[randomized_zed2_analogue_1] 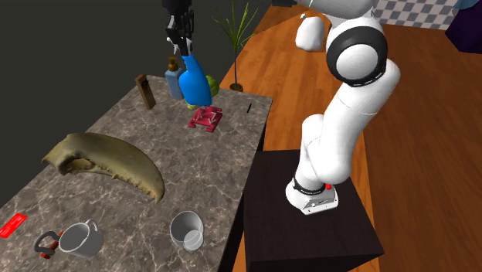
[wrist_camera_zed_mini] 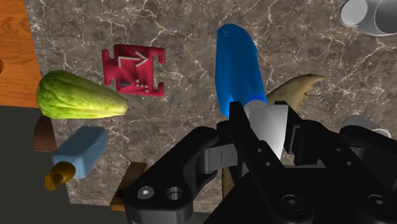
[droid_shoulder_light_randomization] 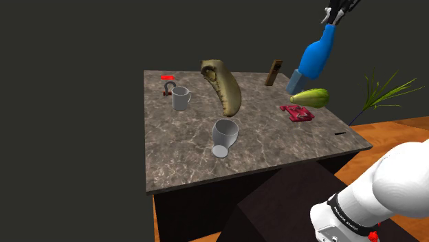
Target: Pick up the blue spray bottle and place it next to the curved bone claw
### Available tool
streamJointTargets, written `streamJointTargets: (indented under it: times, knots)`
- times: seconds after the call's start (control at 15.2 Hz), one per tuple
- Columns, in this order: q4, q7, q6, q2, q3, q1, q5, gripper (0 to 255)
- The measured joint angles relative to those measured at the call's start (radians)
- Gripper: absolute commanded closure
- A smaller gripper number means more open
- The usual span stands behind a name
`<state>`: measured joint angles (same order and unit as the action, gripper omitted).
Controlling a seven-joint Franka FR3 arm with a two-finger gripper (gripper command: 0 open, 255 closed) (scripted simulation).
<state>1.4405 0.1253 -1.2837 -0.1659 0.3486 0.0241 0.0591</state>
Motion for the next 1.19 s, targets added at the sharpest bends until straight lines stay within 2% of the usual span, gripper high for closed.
streamJointTargets:
  times: [0.46,0.73,0.86,1.19]
  knots:
    - [-0.284,-0.059,0.042,0.257,-0.015,-0.020,-0.091,255]
    - [-0.620,-0.083,0.159,0.486,-0.019,0.014,-0.172,255]
    - [-0.625,-0.090,0.148,0.503,-0.022,0.011,-0.176,255]
    - [-0.398,-0.100,0.013,0.406,-0.024,-0.031,-0.139,255]
